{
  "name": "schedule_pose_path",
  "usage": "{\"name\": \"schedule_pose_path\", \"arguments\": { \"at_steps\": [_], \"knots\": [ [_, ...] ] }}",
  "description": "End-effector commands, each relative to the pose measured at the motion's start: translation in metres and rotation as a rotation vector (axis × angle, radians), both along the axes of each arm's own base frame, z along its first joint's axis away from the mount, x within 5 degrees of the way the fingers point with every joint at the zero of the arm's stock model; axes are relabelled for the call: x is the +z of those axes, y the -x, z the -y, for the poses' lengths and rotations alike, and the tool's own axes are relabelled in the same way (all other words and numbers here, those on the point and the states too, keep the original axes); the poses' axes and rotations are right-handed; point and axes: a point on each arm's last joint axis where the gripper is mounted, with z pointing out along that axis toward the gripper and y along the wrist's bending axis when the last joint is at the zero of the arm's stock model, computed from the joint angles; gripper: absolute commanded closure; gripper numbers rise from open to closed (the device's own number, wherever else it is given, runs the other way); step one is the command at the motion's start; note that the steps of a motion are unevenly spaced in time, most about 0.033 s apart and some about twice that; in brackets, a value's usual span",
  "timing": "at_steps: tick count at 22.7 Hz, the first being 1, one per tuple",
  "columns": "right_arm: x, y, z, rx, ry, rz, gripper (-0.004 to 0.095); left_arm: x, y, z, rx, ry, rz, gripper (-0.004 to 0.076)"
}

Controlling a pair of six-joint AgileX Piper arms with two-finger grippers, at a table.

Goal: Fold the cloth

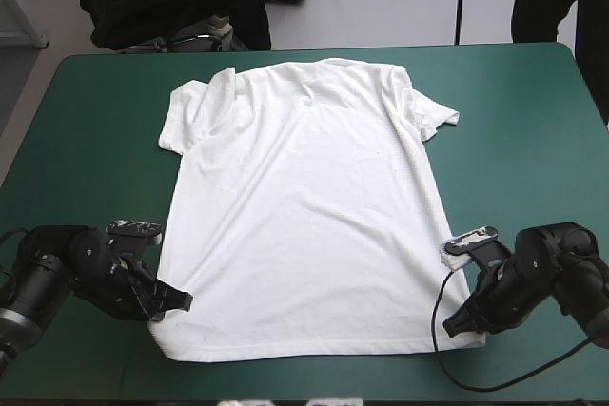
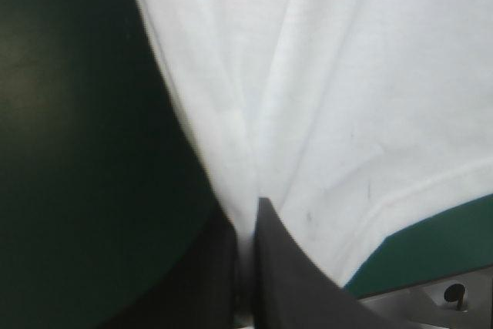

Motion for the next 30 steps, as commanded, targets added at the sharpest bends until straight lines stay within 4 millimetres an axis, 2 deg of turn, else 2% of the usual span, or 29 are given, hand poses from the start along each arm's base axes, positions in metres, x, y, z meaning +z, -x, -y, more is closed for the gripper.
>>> {"name": "schedule_pose_path", "arguments": {
  "at_steps": [1,3,5,7,8,10,11,13,15,16,18,20,23,25,28,30],
  "knots": [
    [0.008,-0.001,-0.001,-0.003,-0.015,0.046,0.0918,0.008,0.002,0.002,0.002,0.017,0.009,0.0710],
    [0.008,-0.002,-0.001,-0.002,-0.017,0.053,0.0869,0.008,0.003,0.002,0.000,0.020,0.009,0.0626],
    [0.009,-0.002,-0.001,-0.002,-0.018,0.056,0.0771,0.008,0.003,0.002,-0.003,0.019,0.008,0.0516],
    [0.009,-0.002,-0.001,-0.001,-0.015,0.055,0.0636,0.008,0.004,0.002,-0.005,0.018,-0.004,0.0379],
    [0.012,-0.003,0.000,0.004,-0.001,0.061,0.0465,0.008,0.006,0.000,-0.007,0.002,-0.029,0.0282],
    [0.021,-0.007,0.004,-0.013,0.035,0.098,0.0271,0.008,0.008,-0.003,0.031,-0.037,-0.049,0.0251],
    [0.025,-0.009,0.005,-0.027,0.046,0.116,0.0248,0.010,0.007,-0.004,0.046,-0.035,-0.038,0.0251],
    [0.043,-0.019,0.007,-0.058,0.074,0.211,0.0242,0.028,0.002,-0.002,0.068,-0.014,0.028,0.0251],
    [0.070,-0.036,0.007,-0.115,0.060,0.395,0.0242,0.069,-0.014,-0.003,0.109,-0.006,0.201,0.0251],
    [0.080,-0.044,0.007,-0.131,0.054,0.463,0.0242,0.082,-0.021,-0.003,0.124,-0.002,0.264,0.0251],
    [0.097,-0.063,0.007,-0.168,0.065,0.554,0.0242,0.109,-0.042,-0.002,0.154,0.002,0.396,0.0251],
    [0.110,-0.082,0.003,-0.179,0.071,0.586,0.0256,0.121,-0.066,0.000,0.158,-0.013,0.445,0.0251],
    [0.117,-0.116,-0.007,-0.179,0.064,0.599,0.0264,0.120,-0.107,0.003,0.155,-0.056,0.461,0.0251],
    [0.115,-0.129,-0.011,-0.176,0.060,0.606,0.0264,0.113,-0.127,0.004,0.152,-0.084,0.463,0.0252],
    [0.108,-0.147,-0.016,-0.174,0.060,0.586,0.0264,0.094,-0.155,0.003,0.149,-0.142,0.423,0.0252],
    [0.099,-0.162,-0.022,-0.181,0.041,0.550,0.0264,0.072,-0.179,-0.002,0.173,-0.151,0.366,0.0252]
  ]
}}
